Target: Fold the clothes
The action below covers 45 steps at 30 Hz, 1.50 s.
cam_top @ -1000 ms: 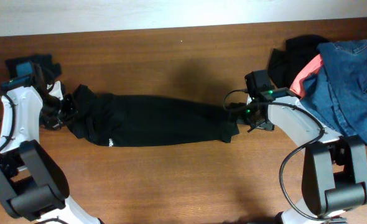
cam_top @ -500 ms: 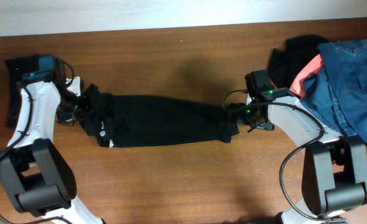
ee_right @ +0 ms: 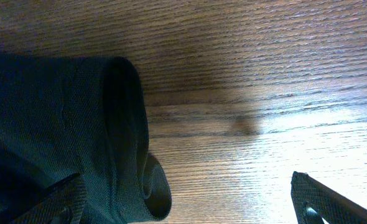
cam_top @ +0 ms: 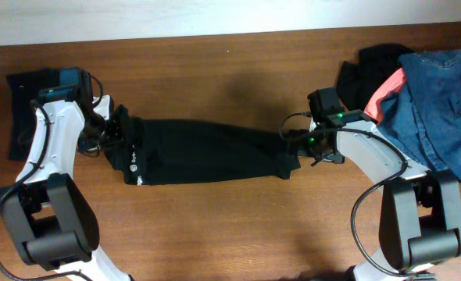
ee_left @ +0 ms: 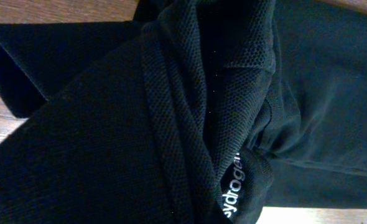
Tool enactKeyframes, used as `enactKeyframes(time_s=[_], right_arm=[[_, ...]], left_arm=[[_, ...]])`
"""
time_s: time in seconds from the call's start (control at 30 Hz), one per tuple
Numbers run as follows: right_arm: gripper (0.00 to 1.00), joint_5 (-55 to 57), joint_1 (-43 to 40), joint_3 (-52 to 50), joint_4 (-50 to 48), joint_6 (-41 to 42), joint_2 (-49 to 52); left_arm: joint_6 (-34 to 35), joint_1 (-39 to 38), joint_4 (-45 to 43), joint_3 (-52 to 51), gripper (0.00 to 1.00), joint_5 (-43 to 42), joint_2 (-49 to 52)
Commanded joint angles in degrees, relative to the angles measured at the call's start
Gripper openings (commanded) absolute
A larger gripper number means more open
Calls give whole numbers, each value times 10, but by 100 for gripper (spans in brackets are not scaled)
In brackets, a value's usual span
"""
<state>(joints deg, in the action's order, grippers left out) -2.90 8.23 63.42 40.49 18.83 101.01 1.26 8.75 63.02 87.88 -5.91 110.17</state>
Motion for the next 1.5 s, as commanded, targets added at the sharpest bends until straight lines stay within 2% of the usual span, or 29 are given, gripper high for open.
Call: enactKeyframes(time_s=[0.0, 0.6, 0.87, 1.33, 1.47], right_arm=[[99, -3, 0, -3, 2, -5, 5], [99, -44, -46, -2, 1, -22, 5], [98, -44, -49, -2, 2, -40, 5], [99, -44, -50, -2, 2, -40, 5], [99, -44, -50, -2, 2, -40, 5]], left_arm=[[-9, -2, 5, 11, 1, -1, 0], [13, -104, 9, 11, 1, 20, -47], [56, -182, 9, 11, 1, 76, -51], [92, -307, 0, 11, 1, 113, -51], [117, -339, -5, 11, 1, 150, -51]])
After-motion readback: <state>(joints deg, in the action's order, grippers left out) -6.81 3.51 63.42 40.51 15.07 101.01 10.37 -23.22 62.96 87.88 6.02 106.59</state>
